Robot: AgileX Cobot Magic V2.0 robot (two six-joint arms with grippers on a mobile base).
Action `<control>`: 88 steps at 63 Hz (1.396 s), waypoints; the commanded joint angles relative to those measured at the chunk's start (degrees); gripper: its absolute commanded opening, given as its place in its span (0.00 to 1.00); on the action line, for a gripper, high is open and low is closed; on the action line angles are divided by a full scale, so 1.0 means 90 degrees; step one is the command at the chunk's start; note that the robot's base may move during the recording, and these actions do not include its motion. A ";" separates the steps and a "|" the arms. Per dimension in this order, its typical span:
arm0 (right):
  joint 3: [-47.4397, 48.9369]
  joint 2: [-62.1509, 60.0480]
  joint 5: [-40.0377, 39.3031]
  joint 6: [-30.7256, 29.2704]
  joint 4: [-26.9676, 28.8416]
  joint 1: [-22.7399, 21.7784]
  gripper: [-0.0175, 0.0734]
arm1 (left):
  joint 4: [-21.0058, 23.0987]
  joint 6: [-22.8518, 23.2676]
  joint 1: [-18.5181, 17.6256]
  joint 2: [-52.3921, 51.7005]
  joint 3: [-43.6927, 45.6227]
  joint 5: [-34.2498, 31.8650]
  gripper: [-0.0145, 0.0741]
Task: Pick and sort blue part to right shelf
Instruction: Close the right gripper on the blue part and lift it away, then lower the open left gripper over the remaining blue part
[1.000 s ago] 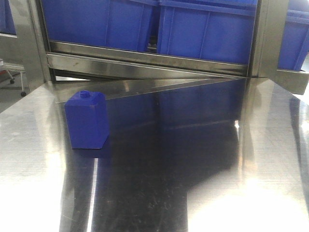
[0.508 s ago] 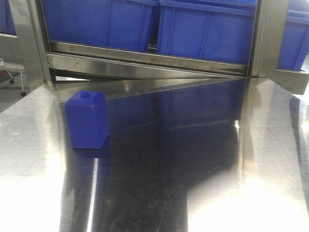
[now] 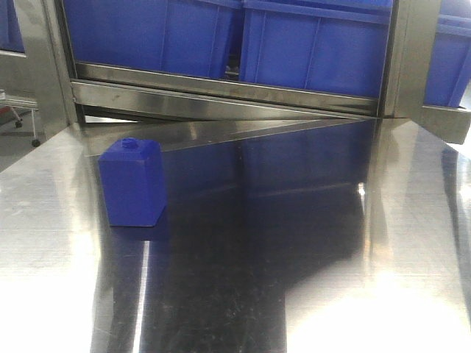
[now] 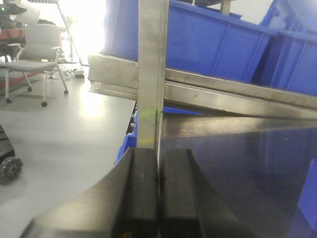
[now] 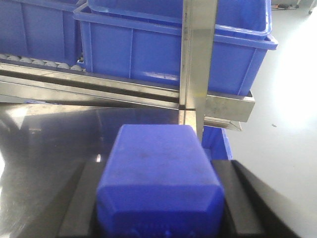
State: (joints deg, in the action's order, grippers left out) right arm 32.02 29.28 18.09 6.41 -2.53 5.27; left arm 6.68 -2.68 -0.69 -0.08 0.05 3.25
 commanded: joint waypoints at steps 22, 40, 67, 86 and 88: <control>0.0196 0.0001 -0.0526 -0.0027 -0.0084 -0.0035 0.63 | -0.0153 0.0733 0.0006 0.2611 0.2219 -0.0082 0.30; 0.0196 0.0001 -0.0526 -0.0027 -0.0084 -0.0035 0.63 | -0.0163 0.0733 -0.0354 0.4303 0.3286 0.0877 0.48; 0.0196 0.0001 -0.0526 -0.0027 -0.0084 -0.0035 0.63 | -0.0151 0.0745 -0.1286 0.6692 0.5565 0.2947 0.90; 0.0196 0.0001 -0.0526 -0.0027 -0.0084 -0.0035 0.63 | -0.0349 0.1832 -0.2109 0.8148 0.7210 0.4126 0.90; 0.0196 0.0001 -0.0526 -0.0027 -0.0084 -0.0035 0.63 | -0.0452 0.1899 -0.2201 0.8296 0.7361 0.4227 0.90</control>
State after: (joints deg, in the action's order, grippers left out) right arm 32.02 29.28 18.12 6.41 -2.53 5.27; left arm 3.74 11.71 -18.47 73.25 61.83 41.71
